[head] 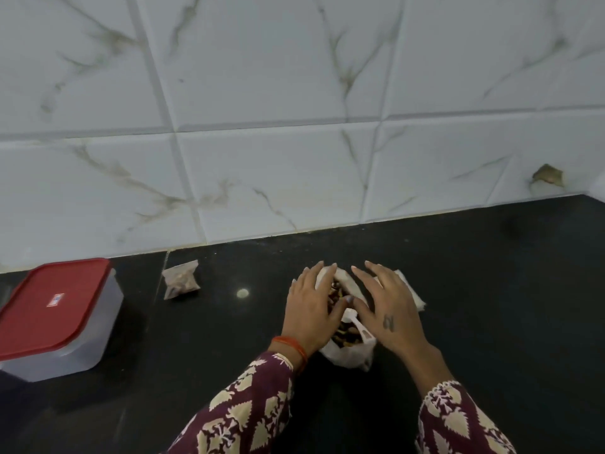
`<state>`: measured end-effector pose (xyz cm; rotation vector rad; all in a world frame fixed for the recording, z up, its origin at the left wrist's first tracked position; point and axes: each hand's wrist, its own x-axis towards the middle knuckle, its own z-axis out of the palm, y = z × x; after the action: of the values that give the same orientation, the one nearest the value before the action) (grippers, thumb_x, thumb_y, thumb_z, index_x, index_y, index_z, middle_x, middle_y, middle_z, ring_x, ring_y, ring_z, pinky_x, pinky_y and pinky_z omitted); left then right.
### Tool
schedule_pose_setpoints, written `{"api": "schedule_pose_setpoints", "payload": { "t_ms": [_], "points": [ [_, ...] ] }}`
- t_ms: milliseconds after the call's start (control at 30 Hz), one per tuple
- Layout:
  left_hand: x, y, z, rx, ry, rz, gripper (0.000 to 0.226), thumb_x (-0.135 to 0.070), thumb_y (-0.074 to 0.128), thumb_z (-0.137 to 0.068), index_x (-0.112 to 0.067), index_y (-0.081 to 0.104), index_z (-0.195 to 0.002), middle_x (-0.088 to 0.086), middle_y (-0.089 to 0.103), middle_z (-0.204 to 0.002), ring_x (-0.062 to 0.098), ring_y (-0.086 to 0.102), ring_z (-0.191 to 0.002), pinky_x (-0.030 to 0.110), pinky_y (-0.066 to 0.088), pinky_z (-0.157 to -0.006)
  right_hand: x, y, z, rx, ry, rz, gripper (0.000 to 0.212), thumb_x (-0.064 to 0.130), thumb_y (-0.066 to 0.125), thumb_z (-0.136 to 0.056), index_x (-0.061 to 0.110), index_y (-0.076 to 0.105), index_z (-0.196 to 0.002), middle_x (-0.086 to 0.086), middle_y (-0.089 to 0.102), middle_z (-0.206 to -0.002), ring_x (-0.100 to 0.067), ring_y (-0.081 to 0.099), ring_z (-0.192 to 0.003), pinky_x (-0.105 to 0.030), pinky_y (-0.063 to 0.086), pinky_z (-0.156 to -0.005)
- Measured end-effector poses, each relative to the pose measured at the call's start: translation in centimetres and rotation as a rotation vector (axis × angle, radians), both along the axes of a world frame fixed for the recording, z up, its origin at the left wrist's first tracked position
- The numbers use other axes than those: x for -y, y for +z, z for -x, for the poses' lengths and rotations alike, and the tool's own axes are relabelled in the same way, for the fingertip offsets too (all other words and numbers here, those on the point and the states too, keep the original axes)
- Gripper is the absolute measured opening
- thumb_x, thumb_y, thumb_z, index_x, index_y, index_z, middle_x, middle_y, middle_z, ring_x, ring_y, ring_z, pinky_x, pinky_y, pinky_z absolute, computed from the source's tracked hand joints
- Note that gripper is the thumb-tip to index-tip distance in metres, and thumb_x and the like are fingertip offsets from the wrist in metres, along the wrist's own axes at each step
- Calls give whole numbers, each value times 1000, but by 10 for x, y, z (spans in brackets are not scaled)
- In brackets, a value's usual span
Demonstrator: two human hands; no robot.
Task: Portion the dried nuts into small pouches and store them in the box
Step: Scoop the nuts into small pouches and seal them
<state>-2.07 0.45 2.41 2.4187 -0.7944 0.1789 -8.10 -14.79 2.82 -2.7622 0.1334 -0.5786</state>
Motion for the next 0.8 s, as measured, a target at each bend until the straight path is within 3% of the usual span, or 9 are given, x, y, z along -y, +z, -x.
{"api": "schedule_pose_setpoints", "payload": {
  "t_ms": [67, 133, 233, 333, 433, 633, 800],
  "points": [
    [22, -9, 3, 23, -29, -47, 75, -66, 24, -84, -22, 36, -144, 5, 36, -149, 25, 30, -139, 48, 28, -112, 23, -8, 7, 8, -32, 8, 49, 41, 59, -89, 19, 54, -132, -11, 53, -136, -29, 47, -127, -41, 35, -105],
    [42, -14, 7, 21, -41, -127, 79, -67, 16, -82, -23, 29, -147, 4, 31, -152, 23, 24, -142, 48, 18, -117, 45, -16, 11, -10, -57, -23, 50, 36, 64, -87, 19, 53, -133, -10, 51, -137, -28, 46, -129, -41, 35, -105],
    [69, -16, 8, -34, -39, -214, 80, -65, 19, -84, -21, 20, -150, 4, 21, -157, 24, 14, -145, 46, 2, -118, 78, -26, 9, -112, -91, -71, 52, 38, 56, -92, 22, 45, -139, -5, 42, -145, -22, 37, -134, -37, 33, -108],
    [92, -16, 3, -44, -15, -314, 72, -53, 39, -94, -16, 15, -151, 4, 18, -158, 25, 9, -146, 49, -5, -117, 107, -31, -2, -195, -101, -101, 54, 36, 52, -94, 21, 37, -144, -4, 36, -149, -20, 32, -136, -34, 31, -108],
    [111, -18, -7, -57, 22, -406, 75, -56, 38, -93, -13, 14, -151, 5, 19, -157, 27, 6, -147, 52, -11, -114, 128, -31, -18, -277, -69, -135, 59, 33, 53, -94, 22, 29, -147, -3, 31, -151, -20, 29, -137, -32, 31, -107],
    [136, -29, -28, -29, 72, -540, 84, -67, 33, -89, -9, 21, -148, 8, 33, -151, 33, 8, -146, 57, -25, -105, 147, -32, -54, -467, 32, -90, 67, 35, 55, -93, 27, 21, -150, -2, 26, -154, -22, 27, -139, -36, 31, -109],
    [143, -37, -36, -12, 54, -603, 78, -67, 33, -88, -11, 39, -141, 8, 46, -142, 34, 11, -145, 57, -31, -99, 151, -35, -66, -523, 85, -13, 60, 37, 59, -89, 29, 36, -144, 1, 27, -153, -21, 29, -137, -38, 30, -109]
  ]
}}
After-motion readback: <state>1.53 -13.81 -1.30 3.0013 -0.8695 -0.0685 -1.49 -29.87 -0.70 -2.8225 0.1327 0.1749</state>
